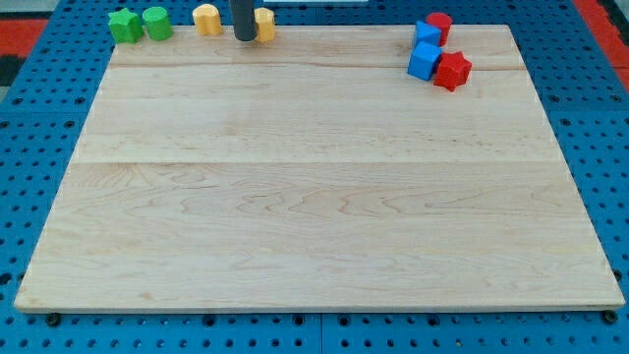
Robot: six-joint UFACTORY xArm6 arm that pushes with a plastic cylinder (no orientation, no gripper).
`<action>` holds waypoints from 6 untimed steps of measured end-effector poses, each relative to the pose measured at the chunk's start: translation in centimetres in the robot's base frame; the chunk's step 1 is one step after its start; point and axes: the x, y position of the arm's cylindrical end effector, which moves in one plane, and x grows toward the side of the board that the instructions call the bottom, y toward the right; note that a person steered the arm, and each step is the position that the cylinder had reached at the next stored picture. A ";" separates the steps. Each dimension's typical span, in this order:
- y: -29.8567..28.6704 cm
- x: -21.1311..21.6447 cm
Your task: Point your arm at the top center of the board
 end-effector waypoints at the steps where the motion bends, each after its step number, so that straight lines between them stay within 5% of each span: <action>1: 0.3 0.0; 3: 5.9 3.7; 6: 15.8 -1.6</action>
